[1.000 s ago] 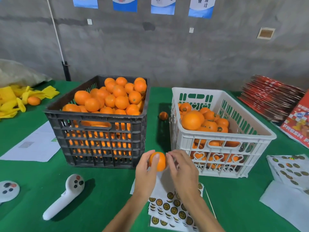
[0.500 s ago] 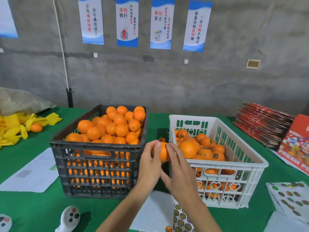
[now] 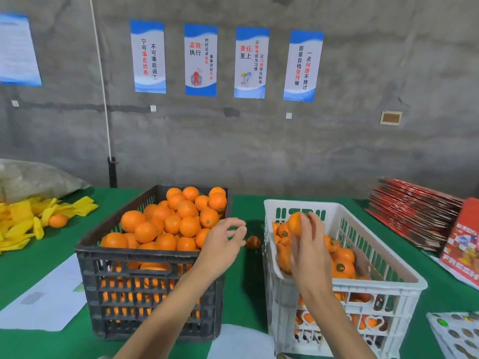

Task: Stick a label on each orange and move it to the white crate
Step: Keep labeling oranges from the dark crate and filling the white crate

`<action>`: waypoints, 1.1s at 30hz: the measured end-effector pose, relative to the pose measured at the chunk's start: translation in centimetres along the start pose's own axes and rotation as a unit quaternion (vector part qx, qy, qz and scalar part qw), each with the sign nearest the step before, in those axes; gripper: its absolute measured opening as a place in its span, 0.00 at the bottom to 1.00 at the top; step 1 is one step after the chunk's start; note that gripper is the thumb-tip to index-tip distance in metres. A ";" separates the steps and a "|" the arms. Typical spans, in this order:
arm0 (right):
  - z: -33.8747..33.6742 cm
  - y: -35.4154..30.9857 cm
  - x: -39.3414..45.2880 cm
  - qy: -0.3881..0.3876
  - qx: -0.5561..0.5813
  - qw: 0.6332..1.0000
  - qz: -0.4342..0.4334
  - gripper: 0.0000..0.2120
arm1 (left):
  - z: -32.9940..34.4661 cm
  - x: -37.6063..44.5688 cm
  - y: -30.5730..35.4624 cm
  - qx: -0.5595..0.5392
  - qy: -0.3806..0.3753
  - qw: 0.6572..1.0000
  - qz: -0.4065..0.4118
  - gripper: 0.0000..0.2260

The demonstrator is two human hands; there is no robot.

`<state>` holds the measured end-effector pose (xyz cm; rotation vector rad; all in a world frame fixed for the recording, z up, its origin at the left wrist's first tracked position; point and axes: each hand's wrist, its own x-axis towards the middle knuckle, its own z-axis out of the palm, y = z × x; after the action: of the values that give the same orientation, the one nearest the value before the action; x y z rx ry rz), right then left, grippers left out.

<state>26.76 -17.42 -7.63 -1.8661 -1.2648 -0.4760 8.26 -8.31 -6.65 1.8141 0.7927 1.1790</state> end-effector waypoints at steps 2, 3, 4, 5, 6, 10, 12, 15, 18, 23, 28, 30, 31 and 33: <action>0.3 0.5 0.1 0.000 -0.050 0.999 0.004 0.18 | -1.2 0.6 0.1 0.025 0.012 0.999 0.023 0.05; 0.5 0.8 0.1 0.005 -0.065 0.998 0.000 0.16 | -1.9 1.1 0.1 0.053 0.031 0.997 0.046 0.06; 0.8 1.0 0.0 0.015 -0.069 0.997 -0.010 0.14 | -2.7 1.6 0.1 0.085 0.051 0.993 0.064 0.07; 1.1 1.1 -0.1 0.031 -0.064 0.997 -0.027 0.13 | -3.5 2.3 -0.1 0.119 0.068 0.988 0.068 0.07; 1.4 1.1 -0.2 0.046 -0.057 0.996 -0.045 0.11 | -4.5 3.2 -0.5 0.154 0.077 0.983 0.057 0.06; 2.6 0.8 -0.6 0.061 -0.051 0.993 -0.091 0.10 | -7.6 7.6 -3.2 0.390 -0.016 0.918 -0.071 0.19; 3.1 0.9 -0.8 0.057 -0.056 0.991 -0.110 0.10 | -8.2 9.4 -4.3 0.482 -0.076 0.862 -0.137 0.28; 3.8 1.4 -1.0 0.065 -0.047 0.989 -0.128 0.08 | -8.2 11.3 -5.5 0.565 -0.127 0.800 -0.156 0.28; 4.1 1.6 -1.1 0.072 -0.030 0.989 -0.123 0.12 | -8.2 12.4 -6.3 0.590 -0.135 0.780 -0.156 0.28; 4.4 1.6 -1.0 0.066 -0.014 0.992 -0.104 0.13 | -8.3 12.9 -7.1 0.618 -0.150 0.757 -0.146 0.22; 4.1 1.5 -1.3 0.068 0.020 0.991 -0.114 0.13 | -8.2 12.7 -6.4 0.651 -0.150 0.732 -0.135 0.20; 3.8 1.6 -1.3 0.067 0.030 0.989 -0.125 0.11 | -8.0 11.9 -5.3 0.634 -0.110 0.759 -0.099 0.20; 3.7 1.6 -1.3 0.068 0.031 0.988 -0.133 0.10 | -7.8 11.3 -4.5 0.615 -0.084 0.781 -0.067 0.21; 3.5 1.5 -1.6 0.069 0.031 0.985 -0.155 0.07 | -7.3 9.8 -2.4 0.539 -0.025 0.842 0.011 0.25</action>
<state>26.96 -15.83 -11.40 -1.5618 -1.4635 -0.7100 4.89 3.15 -3.00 2.7110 1.6109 0.6814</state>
